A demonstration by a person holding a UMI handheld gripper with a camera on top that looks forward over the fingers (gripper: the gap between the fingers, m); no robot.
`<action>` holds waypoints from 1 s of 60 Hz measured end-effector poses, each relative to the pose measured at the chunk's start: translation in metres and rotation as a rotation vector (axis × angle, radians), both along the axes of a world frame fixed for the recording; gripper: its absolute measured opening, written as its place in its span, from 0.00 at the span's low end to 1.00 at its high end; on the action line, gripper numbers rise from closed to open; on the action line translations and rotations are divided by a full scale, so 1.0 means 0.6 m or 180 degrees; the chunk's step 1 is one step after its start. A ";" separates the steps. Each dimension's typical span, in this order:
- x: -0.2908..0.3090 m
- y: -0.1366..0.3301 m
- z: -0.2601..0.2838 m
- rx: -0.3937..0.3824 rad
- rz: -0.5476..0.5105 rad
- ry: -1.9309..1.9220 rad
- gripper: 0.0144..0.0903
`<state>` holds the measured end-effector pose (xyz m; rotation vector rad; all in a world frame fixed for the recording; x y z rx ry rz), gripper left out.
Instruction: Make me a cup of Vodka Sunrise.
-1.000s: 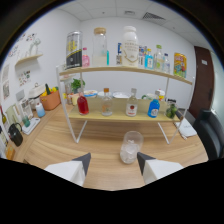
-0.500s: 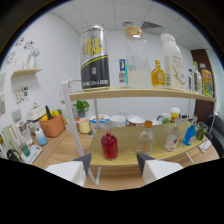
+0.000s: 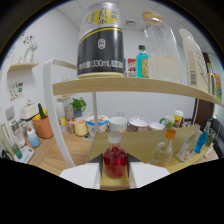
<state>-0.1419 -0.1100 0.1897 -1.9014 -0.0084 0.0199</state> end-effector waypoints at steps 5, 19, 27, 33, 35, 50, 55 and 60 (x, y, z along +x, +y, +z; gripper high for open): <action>0.003 0.000 0.002 0.0031 -0.0003 0.0004 0.29; -0.004 -0.014 0.015 0.0104 0.0193 -0.0047 0.26; 0.002 -0.049 0.062 0.0278 0.0288 -0.0020 0.26; 0.027 -0.087 0.088 0.0399 0.0262 0.0072 0.26; 0.038 -0.098 0.092 0.0438 0.0238 0.0103 0.26; 0.115 -0.162 0.024 0.0349 0.0116 0.0262 0.26; 0.133 -0.174 0.001 0.0311 0.0064 0.0313 0.26; 0.150 -0.179 -0.022 0.0243 0.0021 0.0294 0.26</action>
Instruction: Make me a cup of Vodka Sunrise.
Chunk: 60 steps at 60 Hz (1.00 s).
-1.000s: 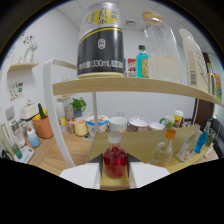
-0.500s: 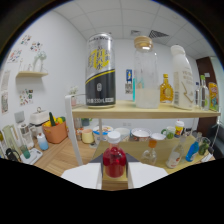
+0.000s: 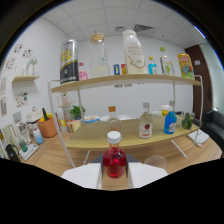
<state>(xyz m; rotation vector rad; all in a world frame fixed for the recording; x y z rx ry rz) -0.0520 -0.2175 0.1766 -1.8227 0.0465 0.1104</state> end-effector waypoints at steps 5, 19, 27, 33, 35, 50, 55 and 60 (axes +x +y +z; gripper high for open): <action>0.012 -0.005 -0.016 -0.0065 -0.0009 0.0050 0.26; 0.008 -0.006 0.003 -0.0062 -0.0095 0.1705 0.26; 0.017 0.005 0.026 0.0021 -0.0228 0.3017 0.26; 0.037 0.010 0.033 0.0069 -0.0324 0.3746 0.26; 0.043 0.015 0.032 0.0067 -0.0377 0.3993 0.25; 0.065 0.019 0.030 0.0014 -0.0514 0.5699 0.25; 0.062 0.019 0.039 0.0039 -0.0455 0.6131 0.25; 0.068 0.019 0.045 0.0062 -0.0449 0.6535 0.25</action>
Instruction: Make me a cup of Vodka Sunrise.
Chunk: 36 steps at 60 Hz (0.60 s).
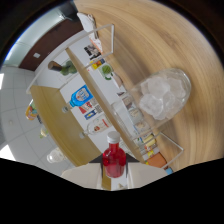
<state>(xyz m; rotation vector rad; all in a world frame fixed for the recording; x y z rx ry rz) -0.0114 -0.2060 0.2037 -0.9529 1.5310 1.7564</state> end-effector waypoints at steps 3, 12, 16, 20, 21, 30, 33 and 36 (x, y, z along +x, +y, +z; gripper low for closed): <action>0.003 -0.001 0.002 0.0007 -0.0020 0.0121 0.25; -0.004 0.001 0.012 0.0017 0.0053 -0.0070 0.25; -0.006 0.002 0.023 0.0042 0.0063 -0.0342 0.25; -0.014 0.004 0.037 0.0070 0.0082 -0.0830 0.25; -0.016 0.004 0.040 0.0082 0.0087 -0.0980 0.26; -0.041 0.008 0.074 0.0183 0.0091 -0.2713 0.26; -0.056 0.006 0.084 0.0243 0.0095 -0.3350 0.26; -0.073 0.006 0.085 0.0290 0.0115 -0.3960 0.26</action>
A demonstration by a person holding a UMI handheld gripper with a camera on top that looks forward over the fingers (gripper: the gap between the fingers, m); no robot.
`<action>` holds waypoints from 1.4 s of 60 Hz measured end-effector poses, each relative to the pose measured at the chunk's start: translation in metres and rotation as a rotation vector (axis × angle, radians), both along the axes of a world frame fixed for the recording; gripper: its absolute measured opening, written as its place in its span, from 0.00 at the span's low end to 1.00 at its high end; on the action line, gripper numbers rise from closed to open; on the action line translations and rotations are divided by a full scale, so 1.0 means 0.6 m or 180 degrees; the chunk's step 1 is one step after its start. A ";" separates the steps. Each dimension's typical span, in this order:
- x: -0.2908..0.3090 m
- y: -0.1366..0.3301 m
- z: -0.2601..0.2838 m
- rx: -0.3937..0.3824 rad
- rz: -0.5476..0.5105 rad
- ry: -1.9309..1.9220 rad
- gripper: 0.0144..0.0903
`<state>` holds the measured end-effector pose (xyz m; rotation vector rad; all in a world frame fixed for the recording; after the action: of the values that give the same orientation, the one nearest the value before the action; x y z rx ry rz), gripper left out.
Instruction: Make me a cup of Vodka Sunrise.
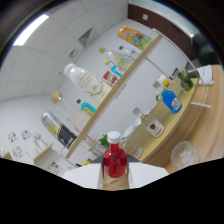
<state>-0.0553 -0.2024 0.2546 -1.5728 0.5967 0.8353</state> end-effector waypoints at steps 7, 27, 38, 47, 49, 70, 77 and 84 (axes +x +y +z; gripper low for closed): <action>-0.035 0.005 -0.046 -0.0099 0.0012 -0.1141 0.26; -0.094 0.013 -0.272 -0.0653 0.0297 -0.2592 0.26; -0.120 0.010 -0.348 -0.0835 0.0520 -0.2828 0.26; -0.136 0.007 -0.373 -0.0915 0.0614 -0.2863 0.25; -0.139 0.008 -0.371 -0.0907 0.0617 -0.2861 0.26; -0.145 0.004 -0.388 -0.1057 0.0701 -0.2923 0.29; -0.152 -0.009 -0.388 -0.1031 0.0792 -0.2930 0.44; -0.163 -0.030 -0.366 -0.0929 0.0943 -0.2909 0.92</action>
<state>-0.1530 -0.2203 0.0352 -2.1151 -0.1940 0.1623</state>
